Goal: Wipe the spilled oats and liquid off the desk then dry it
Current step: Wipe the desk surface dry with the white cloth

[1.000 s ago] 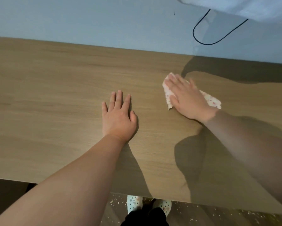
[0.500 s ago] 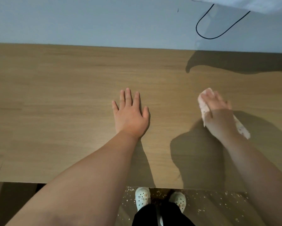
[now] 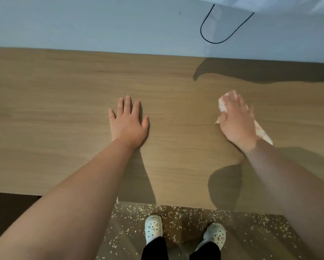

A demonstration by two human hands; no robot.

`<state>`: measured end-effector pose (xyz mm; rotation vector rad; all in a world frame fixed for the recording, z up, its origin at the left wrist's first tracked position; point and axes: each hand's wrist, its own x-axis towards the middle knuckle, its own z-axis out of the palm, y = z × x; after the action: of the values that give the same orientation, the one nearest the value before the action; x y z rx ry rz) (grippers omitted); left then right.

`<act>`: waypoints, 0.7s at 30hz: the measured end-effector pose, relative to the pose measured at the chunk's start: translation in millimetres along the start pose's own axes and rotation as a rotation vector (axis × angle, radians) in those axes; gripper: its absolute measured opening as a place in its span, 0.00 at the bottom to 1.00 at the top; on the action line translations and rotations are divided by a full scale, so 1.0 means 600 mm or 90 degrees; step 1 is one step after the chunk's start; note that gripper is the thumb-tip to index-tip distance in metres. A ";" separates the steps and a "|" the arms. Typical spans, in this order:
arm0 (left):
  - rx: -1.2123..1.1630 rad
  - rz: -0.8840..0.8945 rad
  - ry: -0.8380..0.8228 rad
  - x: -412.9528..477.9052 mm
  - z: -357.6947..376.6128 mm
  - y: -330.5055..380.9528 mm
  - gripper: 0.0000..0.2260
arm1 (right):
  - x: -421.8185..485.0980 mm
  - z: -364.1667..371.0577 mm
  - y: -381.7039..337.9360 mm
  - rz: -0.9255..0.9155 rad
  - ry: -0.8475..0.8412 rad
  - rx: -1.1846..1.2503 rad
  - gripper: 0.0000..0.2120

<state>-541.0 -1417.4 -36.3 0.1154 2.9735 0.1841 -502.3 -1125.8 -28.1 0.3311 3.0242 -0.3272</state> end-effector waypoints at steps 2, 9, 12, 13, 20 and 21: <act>-0.020 -0.033 0.006 -0.001 -0.002 0.012 0.27 | 0.008 0.000 0.019 0.068 -0.012 0.025 0.26; -0.219 -0.041 0.098 -0.029 0.014 0.174 0.23 | -0.153 0.007 0.020 -0.479 -0.163 -0.034 0.25; -0.301 -0.033 0.091 -0.023 0.014 0.252 0.23 | -0.102 -0.008 0.104 -0.327 -0.105 -0.078 0.25; -0.300 -0.047 0.079 -0.020 0.017 0.271 0.23 | -0.077 -0.015 0.131 -0.232 -0.078 -0.078 0.26; -0.057 -0.049 0.007 -0.020 0.055 0.315 0.28 | -0.108 -0.003 0.138 -0.233 -0.075 -0.079 0.29; -0.058 -0.050 0.006 -0.019 0.056 0.315 0.28 | -0.147 0.001 0.137 -0.343 -0.097 -0.067 0.28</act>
<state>-511.6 -1227.5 -43.4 -0.0141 2.9670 0.3110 -398.1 -1065.8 -36.4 -0.5021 2.9089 -0.2096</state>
